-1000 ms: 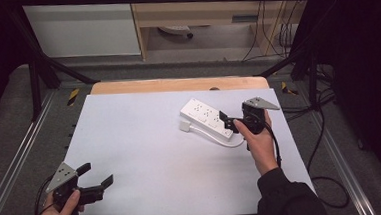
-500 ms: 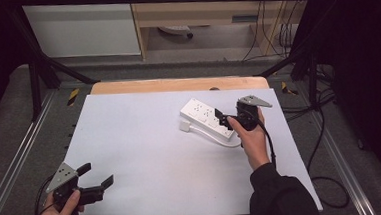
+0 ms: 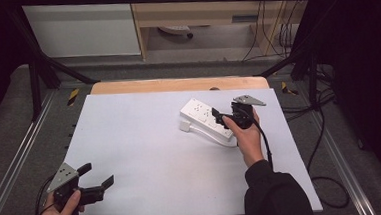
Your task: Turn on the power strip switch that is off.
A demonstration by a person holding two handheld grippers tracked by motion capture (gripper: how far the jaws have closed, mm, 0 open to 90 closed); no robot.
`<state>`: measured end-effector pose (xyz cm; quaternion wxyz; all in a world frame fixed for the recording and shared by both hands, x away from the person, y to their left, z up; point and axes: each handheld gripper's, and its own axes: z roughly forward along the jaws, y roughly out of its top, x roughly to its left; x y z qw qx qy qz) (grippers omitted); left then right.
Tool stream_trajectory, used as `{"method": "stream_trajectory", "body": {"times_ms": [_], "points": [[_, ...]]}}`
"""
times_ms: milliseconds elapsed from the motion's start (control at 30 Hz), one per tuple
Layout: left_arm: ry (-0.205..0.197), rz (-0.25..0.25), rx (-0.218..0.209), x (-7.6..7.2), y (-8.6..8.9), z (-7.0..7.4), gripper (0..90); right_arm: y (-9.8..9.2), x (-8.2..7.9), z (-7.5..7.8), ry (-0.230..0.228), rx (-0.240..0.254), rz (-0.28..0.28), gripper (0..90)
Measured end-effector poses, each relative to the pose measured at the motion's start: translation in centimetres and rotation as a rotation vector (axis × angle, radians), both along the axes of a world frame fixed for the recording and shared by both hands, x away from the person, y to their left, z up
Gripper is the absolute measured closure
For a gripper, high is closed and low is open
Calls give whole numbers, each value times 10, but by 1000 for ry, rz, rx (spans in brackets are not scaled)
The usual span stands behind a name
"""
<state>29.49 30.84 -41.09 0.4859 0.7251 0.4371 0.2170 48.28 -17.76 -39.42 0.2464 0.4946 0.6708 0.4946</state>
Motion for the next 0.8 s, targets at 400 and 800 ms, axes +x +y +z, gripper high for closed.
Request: {"method": "stream_trajectory", "body": {"times_ms": [400,800], "points": [[2,-4,1,0,0,0,55,11,5,-4,0,-1,8,249],[3,-6,5,0,0,0,55,25,9,-7,17,-11,35,384]]}}
